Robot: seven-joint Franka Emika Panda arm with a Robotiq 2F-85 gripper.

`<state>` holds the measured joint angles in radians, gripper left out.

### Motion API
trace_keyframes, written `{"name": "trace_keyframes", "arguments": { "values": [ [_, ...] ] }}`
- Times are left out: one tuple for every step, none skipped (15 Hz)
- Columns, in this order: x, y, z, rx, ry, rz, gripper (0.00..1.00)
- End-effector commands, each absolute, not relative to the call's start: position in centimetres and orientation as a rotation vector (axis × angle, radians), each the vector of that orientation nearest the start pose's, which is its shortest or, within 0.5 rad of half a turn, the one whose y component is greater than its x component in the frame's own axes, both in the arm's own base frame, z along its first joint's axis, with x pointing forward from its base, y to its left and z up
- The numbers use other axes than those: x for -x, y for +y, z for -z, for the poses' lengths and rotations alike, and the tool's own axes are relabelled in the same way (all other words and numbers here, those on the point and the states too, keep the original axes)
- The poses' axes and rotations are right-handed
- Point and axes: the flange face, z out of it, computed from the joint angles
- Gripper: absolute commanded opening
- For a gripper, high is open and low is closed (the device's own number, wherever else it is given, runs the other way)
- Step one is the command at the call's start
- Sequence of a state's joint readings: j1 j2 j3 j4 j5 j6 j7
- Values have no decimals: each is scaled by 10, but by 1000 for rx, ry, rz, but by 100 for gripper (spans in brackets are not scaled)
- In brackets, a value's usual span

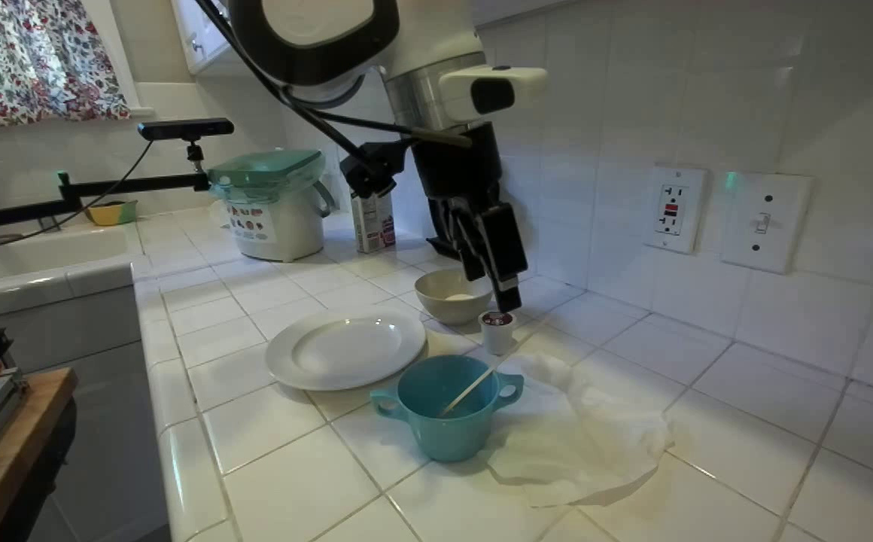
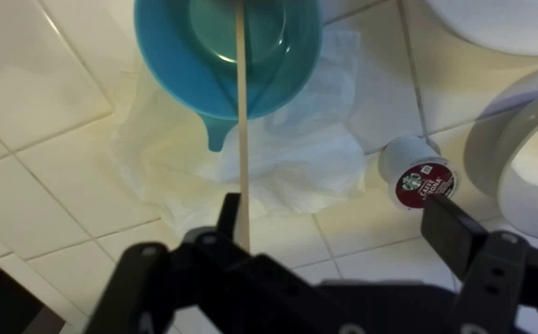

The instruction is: Move the chopstick in the blue cup to the plate

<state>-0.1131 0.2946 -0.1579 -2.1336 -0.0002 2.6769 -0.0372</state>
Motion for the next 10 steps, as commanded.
{"name": "trace_keyframes", "arguments": {
  "values": [
    [-586,-169,-294,3205,369,412,100],
    [-587,-172,-293,3210,383,414,100],
    [-588,-175,-292,3211,393,405,100],
    [-589,-178,-290,3215,404,405,100],
    [-590,-180,-289,3217,413,406,100],
    [-591,-182,-288,3219,420,407,100],
    [-592,-183,-287,3220,426,404,100],
    [-593,-185,-286,3222,432,404,99],
    [-594,-186,-285,3224,439,406,94],
    [-594,-187,-284,3225,446,403,95]
  ]
}}
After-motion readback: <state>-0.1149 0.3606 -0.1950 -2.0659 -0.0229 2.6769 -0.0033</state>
